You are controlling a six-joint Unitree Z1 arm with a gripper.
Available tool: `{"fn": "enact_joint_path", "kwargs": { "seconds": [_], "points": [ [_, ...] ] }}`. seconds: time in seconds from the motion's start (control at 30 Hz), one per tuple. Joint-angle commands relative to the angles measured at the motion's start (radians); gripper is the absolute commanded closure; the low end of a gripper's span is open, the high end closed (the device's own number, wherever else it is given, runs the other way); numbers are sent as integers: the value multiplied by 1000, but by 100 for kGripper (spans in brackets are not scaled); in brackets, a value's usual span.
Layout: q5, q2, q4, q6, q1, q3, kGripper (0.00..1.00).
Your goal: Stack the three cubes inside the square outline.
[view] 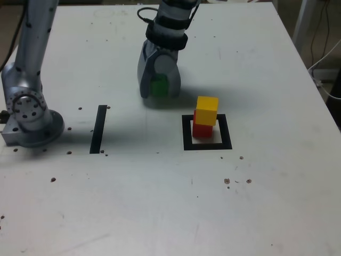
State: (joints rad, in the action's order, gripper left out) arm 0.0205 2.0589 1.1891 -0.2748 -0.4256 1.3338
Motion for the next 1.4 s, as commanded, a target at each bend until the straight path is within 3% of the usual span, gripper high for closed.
{"fn": "enact_joint_path", "kwargs": {
  "seconds": [0.0, 0.3, 0.7, 1.1, 1.37],
  "points": [
    [-1, -22, 6, -1, 1, -3, 72],
    [-9, -97, 69, 14, 56, 31, 72],
    [-29, -130, 212, 86, 226, 209, 72],
    [-24, -62, 356, 140, 369, 451, 72],
    [-37, -5, 401, 141, 409, 541, 72]
  ]
}}
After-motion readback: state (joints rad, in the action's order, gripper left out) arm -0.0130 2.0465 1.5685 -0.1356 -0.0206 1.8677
